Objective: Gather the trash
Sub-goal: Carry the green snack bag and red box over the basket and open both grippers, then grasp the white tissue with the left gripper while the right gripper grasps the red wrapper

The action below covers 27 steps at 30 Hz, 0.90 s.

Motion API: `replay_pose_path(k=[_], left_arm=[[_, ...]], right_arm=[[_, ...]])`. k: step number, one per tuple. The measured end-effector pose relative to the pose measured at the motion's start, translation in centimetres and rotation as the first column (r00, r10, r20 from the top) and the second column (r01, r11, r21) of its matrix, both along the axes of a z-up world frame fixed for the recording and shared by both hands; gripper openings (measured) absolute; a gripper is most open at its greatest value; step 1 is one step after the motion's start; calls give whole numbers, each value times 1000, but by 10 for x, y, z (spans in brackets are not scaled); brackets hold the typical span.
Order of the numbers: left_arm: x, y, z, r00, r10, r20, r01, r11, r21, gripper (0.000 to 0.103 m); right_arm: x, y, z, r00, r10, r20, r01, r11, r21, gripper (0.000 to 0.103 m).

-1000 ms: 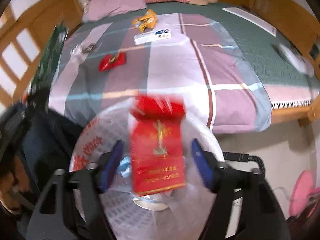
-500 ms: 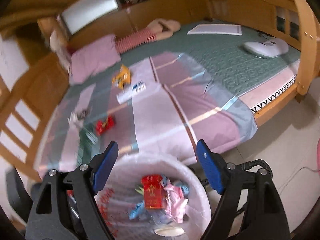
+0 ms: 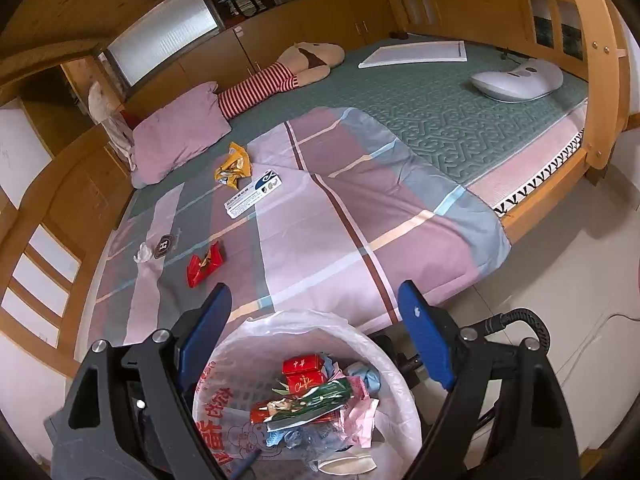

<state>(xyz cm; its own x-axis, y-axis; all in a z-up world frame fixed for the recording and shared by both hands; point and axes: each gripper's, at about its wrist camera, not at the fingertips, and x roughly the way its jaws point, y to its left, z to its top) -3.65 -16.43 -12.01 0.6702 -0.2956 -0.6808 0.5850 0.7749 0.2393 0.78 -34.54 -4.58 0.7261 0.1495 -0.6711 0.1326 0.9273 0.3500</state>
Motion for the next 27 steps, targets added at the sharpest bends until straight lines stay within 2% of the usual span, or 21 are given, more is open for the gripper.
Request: replay_pose_path(k=[5, 9, 12, 17, 20, 21, 23, 25, 26, 27], left_arm=[[17, 16, 1, 991, 136, 1, -136, 991, -12, 90], [32, 39, 3, 968, 250, -9, -250, 967, -52, 90], [41, 58, 6, 942, 336, -12, -336, 938, -85, 90], [53, 105, 30, 873, 480, 84, -467, 873, -137, 90], [65, 155, 48, 792, 601, 103, -576, 793, -199, 90], [71, 176, 53, 760, 645, 82, -615, 754, -231, 90], [80, 218, 58, 701, 713, 9, -679, 671, -299, 90], [93, 260, 57, 645, 758, -101, -736, 579, -352, 90], [102, 276, 55, 616, 772, -156, -765, 540, -350, 90], [109, 288, 55, 593, 783, -191, -787, 512, -344, 90]], right_arm=[[4, 6, -6, 1000, 14, -19, -14, 1000, 1, 84], [9, 16, -11, 999, 29, -30, -29, 1000, -4, 84], [15, 25, -15, 998, 41, -38, -41, 999, 1, 84], [43, 54, -21, 994, 100, -48, -97, 994, 50, 84], [75, 84, -28, 986, 146, -78, -142, 988, 56, 84], [84, 94, -30, 983, 161, -87, -156, 986, 57, 84], [113, 124, -39, 971, 206, -121, -201, 978, 52, 84], [142, 152, -53, 955, 240, -174, -236, 971, 44, 84], [159, 165, -63, 947, 240, -214, -235, 971, 50, 84], [175, 177, -72, 940, 230, -254, -224, 973, 53, 84]])
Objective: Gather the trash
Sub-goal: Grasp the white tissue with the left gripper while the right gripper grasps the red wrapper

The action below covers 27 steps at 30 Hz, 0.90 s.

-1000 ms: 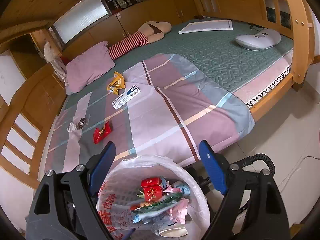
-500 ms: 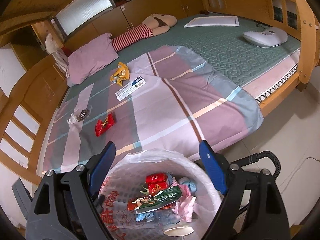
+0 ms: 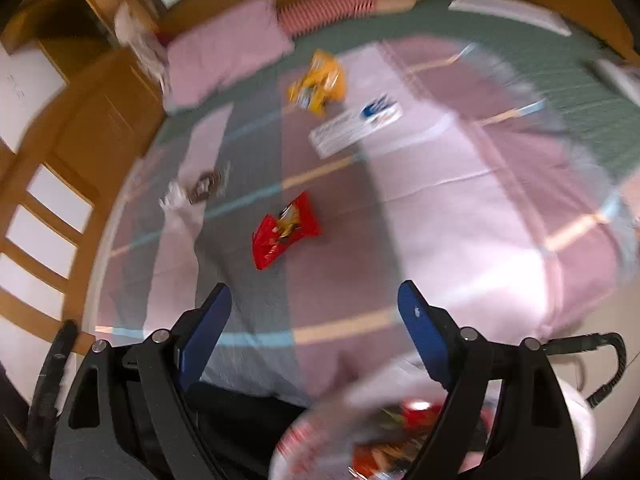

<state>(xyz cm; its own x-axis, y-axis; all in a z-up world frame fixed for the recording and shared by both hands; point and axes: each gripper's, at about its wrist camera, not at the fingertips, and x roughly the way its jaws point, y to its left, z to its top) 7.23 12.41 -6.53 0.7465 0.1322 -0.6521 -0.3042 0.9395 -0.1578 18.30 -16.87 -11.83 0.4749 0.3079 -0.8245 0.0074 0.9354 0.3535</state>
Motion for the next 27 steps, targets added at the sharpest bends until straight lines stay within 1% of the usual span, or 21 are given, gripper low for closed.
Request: replay_pose_path(k=[2, 3, 5, 8, 9, 10, 11, 12, 13, 15, 17, 18, 19, 21, 22, 23, 24, 25, 27], left_arm=[[9, 20, 3, 999, 41, -7, -41, 999, -17, 90], [15, 29, 5, 998, 60, -6, -60, 998, -19, 90], [24, 50, 5, 995, 102, -20, -103, 994, -37, 90], [47, 84, -1, 989, 132, -68, -139, 984, -114, 90], [55, 91, -4, 988, 134, -82, -144, 981, -132, 90], [66, 101, -8, 985, 138, -101, -152, 977, -151, 90], [78, 108, -12, 983, 146, -116, -163, 974, -157, 90], [85, 111, -14, 981, 152, -123, -170, 973, -153, 91], [99, 114, -19, 980, 153, -129, -171, 975, -145, 91], [128, 117, -28, 982, 130, -140, -148, 981, -127, 91], [161, 115, -41, 983, 84, -163, -99, 991, -87, 91], [179, 112, -49, 981, 61, -185, -72, 996, -54, 91], [198, 108, -58, 976, 52, -214, -53, 999, 1, 91], [226, 103, -72, 968, 58, -243, -32, 993, 110, 91], [240, 101, -80, 967, 44, -253, -8, 990, 141, 91], [250, 100, -85, 965, 25, -261, 12, 990, 140, 91], [262, 100, -91, 963, 2, -268, 30, 993, 116, 91], [272, 101, -97, 964, -14, -267, 38, 996, 86, 91], [290, 99, -106, 965, -50, -258, 65, 997, 49, 91]], right_arm=[[23, 21, -12, 1000, 11, -21, -12, 999, -33, 84], [34, 31, -18, 999, 25, -28, -27, 998, -62, 84], [58, 49, -36, 997, 29, -69, -37, 992, -122, 84], [83, 62, -59, 993, 9, -115, -28, 986, -166, 83], [89, 66, -65, 993, 11, -117, -32, 983, -181, 82], [93, 69, -69, 994, 17, -107, -38, 980, -194, 76], [93, 70, -71, 994, 30, -105, -51, 978, -202, 52], [95, 73, -76, 992, 51, -116, -74, 976, -205, 38], [95, 74, -77, 991, 59, -120, -81, 978, -194, 37], [88, 71, -75, 990, 90, -107, -108, 980, -170, 35], [77, 64, -68, 988, 122, -99, -134, 983, -124, 35], [66, 55, -61, 988, 133, -82, -140, 986, -93, 35], [56, 45, -52, 989, 138, -61, -142, 987, -75, 35], [34, 23, -36, 991, 135, -5, -135, 990, -49, 35], [25, 14, -31, 991, 130, 13, -129, 991, -45, 35], [11, -1, -25, 992, 118, 34, -117, 992, -41, 35], [3, -10, -22, 993, 109, 43, -107, 993, -39, 35], [-11, -29, -18, 995, 90, 50, -88, 995, -36, 35], [-24, -47, -15, 997, 56, 49, -54, 998, -37, 35]])
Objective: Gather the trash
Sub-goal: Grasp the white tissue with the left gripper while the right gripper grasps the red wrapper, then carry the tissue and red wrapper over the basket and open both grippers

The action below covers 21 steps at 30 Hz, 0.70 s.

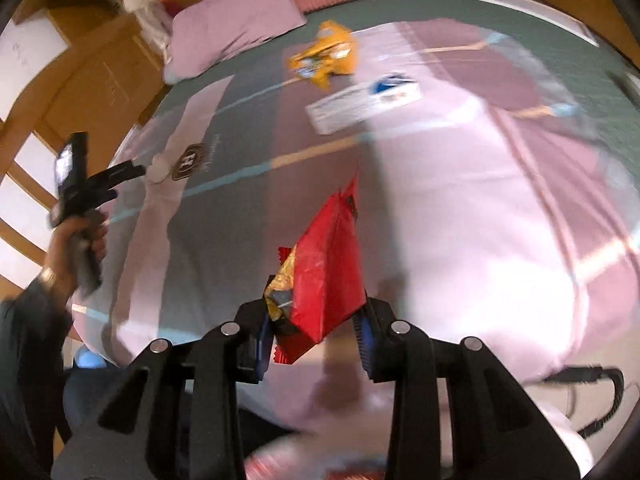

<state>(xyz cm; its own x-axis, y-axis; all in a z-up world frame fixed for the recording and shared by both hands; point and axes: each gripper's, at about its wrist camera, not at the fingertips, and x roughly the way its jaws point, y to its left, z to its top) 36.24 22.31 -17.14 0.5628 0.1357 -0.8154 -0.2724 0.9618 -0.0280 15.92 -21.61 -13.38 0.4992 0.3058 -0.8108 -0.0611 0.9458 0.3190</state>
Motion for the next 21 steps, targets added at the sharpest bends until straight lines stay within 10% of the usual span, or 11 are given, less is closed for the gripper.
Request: replay_pose_path(k=[3, 4, 7, 15, 21], left_arm=[[17, -4, -13, 999, -27, -40, 27, 1000, 5, 80], [23, -7, -20, 997, -38, -69, 38, 999, 2, 54], [20, -15, -22, 995, -71, -67, 69, 997, -31, 27], [-61, -43, 51, 989, -88, 115, 97, 993, -68, 23], [-184, -106, 121, 957, -91, 275, 81, 996, 45, 23]], right_arm=[[-18, -28, 1, 998, -58, -9, 58, 998, -23, 36], [-22, -37, 2, 997, -75, -14, 75, 997, -26, 35], [-26, -44, 0, 995, -101, -14, 101, 994, -30, 36], [-36, -28, 18, 997, -55, 58, 56, 998, -21, 35], [-57, -9, 44, 989, -3, 147, 9, 999, -39, 35]])
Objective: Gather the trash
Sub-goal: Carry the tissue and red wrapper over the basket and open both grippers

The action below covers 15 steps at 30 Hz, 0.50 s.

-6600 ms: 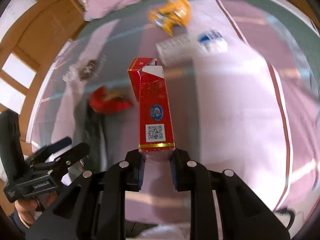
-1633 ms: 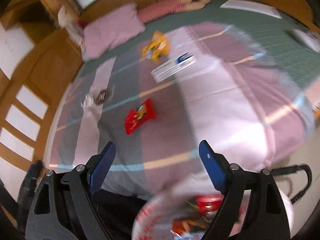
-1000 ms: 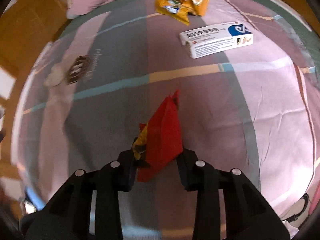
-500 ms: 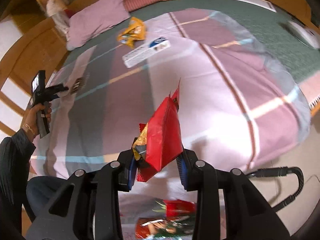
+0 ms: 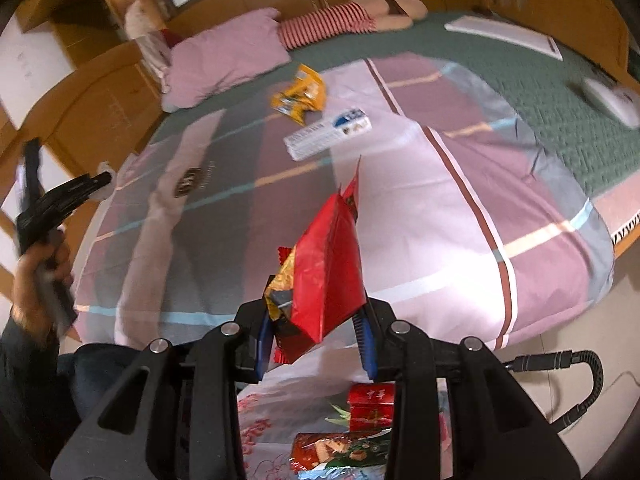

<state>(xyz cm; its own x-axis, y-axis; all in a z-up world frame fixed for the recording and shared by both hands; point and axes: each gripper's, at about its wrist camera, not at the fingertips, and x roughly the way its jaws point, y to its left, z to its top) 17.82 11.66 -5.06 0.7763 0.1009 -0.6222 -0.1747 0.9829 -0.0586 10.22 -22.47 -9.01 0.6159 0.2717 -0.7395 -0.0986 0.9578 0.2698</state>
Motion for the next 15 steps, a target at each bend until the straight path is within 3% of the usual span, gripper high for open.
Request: replay_pose_path(k=[3, 5, 11, 15], left_arm=[[-66, -33, 14, 997, 2, 81, -3, 1000, 7, 23], [-90, -49, 13, 996, -2, 87, 2, 1000, 1, 24], [-121, -75, 0, 997, -63, 35, 62, 998, 25, 24], [-135, -79, 7, 996, -80, 49, 78, 996, 33, 24]], right_arm=[[-9, 7, 11, 999, 22, 32, -21, 999, -27, 35], [-12, 9, 16, 999, 33, 36, -32, 999, -30, 35], [-34, 19, 37, 995, 59, 77, -55, 997, -56, 35], [-42, 20, 45, 995, 57, 81, -54, 998, -36, 35]])
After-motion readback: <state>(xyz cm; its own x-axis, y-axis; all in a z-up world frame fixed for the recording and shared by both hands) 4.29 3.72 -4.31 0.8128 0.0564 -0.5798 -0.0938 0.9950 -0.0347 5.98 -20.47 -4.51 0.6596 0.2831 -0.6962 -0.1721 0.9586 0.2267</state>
